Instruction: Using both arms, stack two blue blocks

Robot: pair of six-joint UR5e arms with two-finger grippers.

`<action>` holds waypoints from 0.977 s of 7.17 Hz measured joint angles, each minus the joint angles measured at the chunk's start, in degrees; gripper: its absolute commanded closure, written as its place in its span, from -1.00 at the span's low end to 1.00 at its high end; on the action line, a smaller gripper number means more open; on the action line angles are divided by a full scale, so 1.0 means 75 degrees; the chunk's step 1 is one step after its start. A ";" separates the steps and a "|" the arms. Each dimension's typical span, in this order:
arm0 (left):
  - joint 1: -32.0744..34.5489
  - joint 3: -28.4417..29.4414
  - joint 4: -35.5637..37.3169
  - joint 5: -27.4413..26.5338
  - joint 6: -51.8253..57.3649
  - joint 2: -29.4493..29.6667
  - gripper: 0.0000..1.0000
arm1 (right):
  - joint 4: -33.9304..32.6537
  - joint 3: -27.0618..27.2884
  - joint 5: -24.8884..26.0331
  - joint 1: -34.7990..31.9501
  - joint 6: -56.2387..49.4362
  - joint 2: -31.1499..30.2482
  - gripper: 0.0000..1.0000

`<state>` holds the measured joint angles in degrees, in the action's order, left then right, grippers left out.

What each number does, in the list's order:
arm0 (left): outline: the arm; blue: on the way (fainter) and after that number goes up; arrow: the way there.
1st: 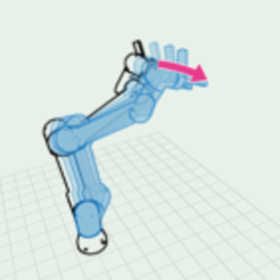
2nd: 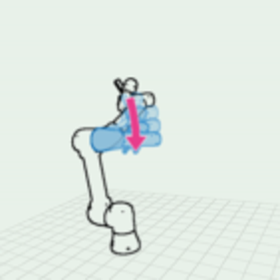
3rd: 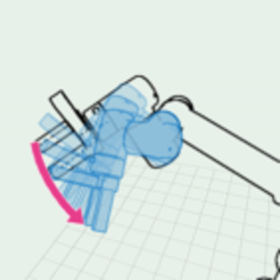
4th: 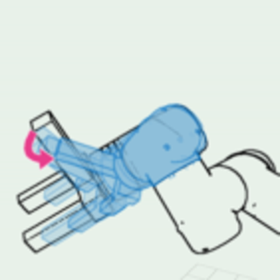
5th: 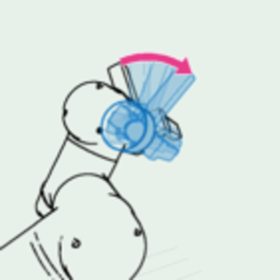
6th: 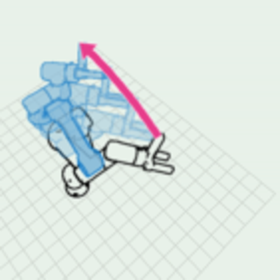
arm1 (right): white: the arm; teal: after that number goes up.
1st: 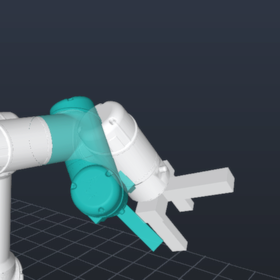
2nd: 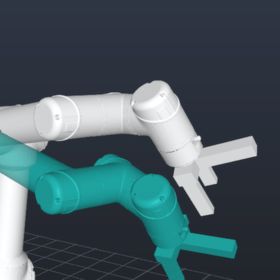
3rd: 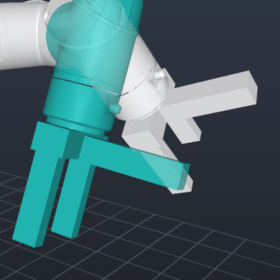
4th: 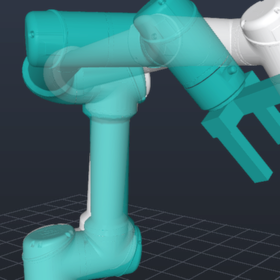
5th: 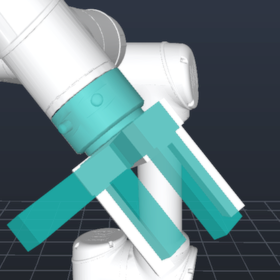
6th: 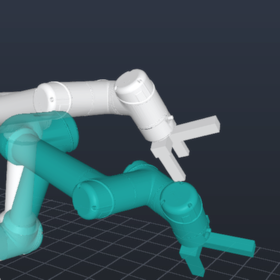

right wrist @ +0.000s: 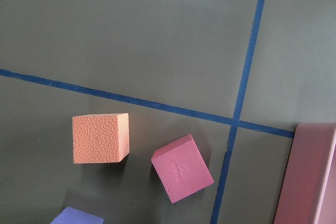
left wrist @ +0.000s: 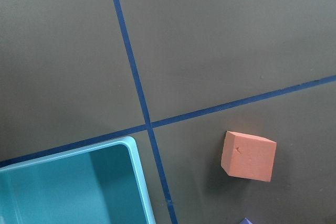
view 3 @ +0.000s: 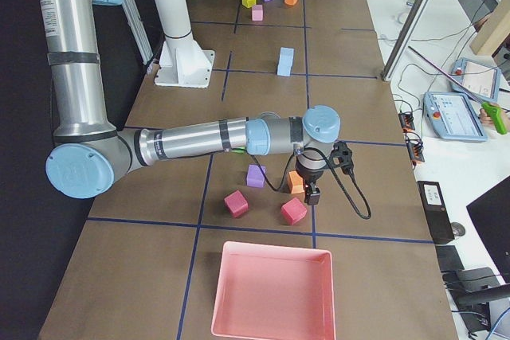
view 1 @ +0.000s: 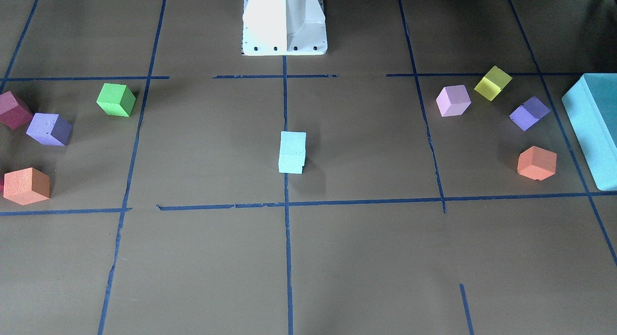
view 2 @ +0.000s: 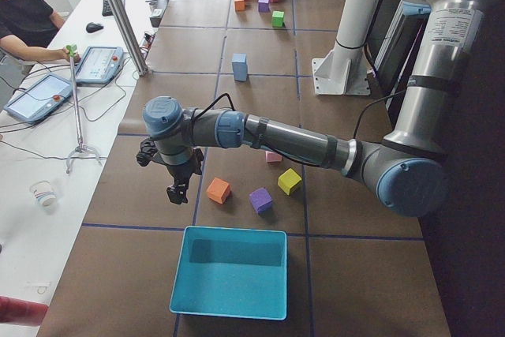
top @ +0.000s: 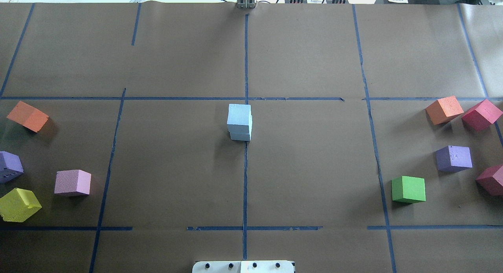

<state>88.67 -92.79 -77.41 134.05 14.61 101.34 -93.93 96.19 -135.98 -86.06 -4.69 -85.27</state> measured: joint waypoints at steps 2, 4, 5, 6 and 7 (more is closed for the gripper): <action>-0.0022 0.0073 -0.0238 -0.0014 -0.0026 -0.0056 -1.00 | 0.0355 -0.0133 -0.0048 0.0042 0.0022 -0.0011 -1.00; -0.0025 0.0263 -0.0425 -0.0002 -0.0276 -0.0002 -1.00 | 0.0417 -0.0160 -0.0027 0.0052 0.0232 0.0037 -1.00; -0.0023 0.0273 -0.0475 0.0001 -0.0348 -0.0011 -1.00 | 0.0399 -0.0162 -0.0007 0.0061 0.0427 0.0066 -1.00; -0.0022 0.0278 -0.0533 0.0005 -0.0362 -0.0040 -1.00 | 0.0373 -0.0161 0.0005 0.0065 0.0524 0.0074 -1.00; -0.0010 0.0265 -0.0656 0.0045 -0.0366 -0.0068 -1.00 | 0.0357 -0.0159 0.0014 0.0069 0.0561 0.0062 -1.00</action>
<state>88.59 -90.81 -82.33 134.39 11.87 100.83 -91.25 95.00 -135.88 -85.54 -0.49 -84.81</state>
